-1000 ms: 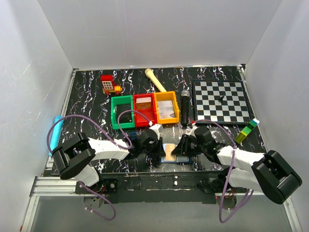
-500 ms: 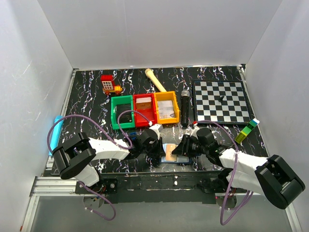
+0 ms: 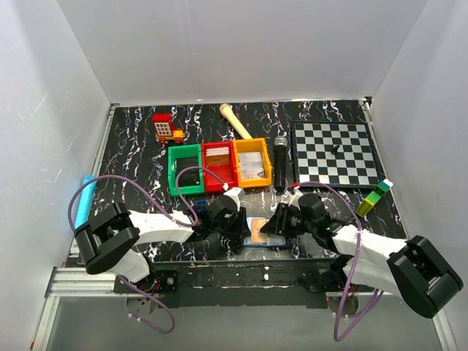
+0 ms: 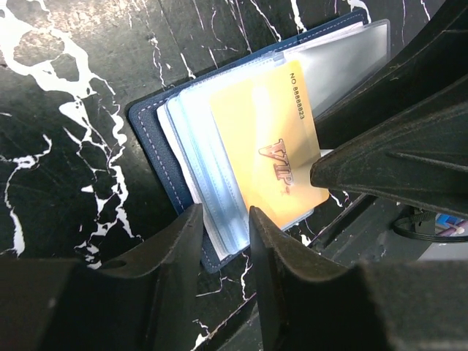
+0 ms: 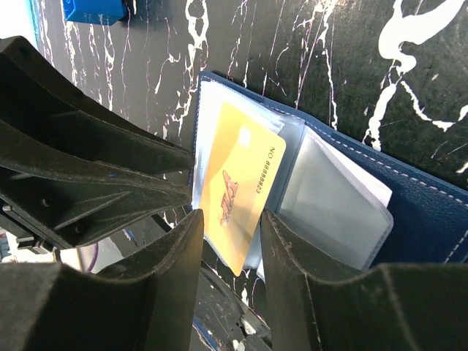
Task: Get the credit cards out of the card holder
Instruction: Remove the credit card from the card holder.
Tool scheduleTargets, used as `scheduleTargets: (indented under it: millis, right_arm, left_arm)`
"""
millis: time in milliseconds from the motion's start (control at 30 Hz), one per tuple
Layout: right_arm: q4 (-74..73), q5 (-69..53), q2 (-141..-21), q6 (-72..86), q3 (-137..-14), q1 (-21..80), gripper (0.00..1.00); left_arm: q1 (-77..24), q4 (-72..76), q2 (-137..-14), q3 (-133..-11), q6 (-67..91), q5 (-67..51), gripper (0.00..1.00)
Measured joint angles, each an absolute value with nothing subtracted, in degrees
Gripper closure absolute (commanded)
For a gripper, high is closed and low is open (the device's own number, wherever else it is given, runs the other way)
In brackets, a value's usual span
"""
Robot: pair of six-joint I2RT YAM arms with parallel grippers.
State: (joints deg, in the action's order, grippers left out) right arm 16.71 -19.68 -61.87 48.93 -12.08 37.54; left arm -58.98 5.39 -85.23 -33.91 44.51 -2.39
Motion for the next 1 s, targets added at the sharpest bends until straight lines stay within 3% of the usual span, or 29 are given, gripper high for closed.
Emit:
scheduleTargets:
  millis: [467,1000]
  right_arm:
    - [16.84,-19.92,-61.87,48.93,-11.81,37.19,0.56]
    - [17.65,-20.80,-62.83,49.01,-11.77,37.12,0.55]
  left_arm:
    - [-58.98,3.97,-80.68,-34.54,42.39,-1.91,0.73]
    - [-58.85,5.37,-87.02,-37.60,41.30,-2.61,0.78]
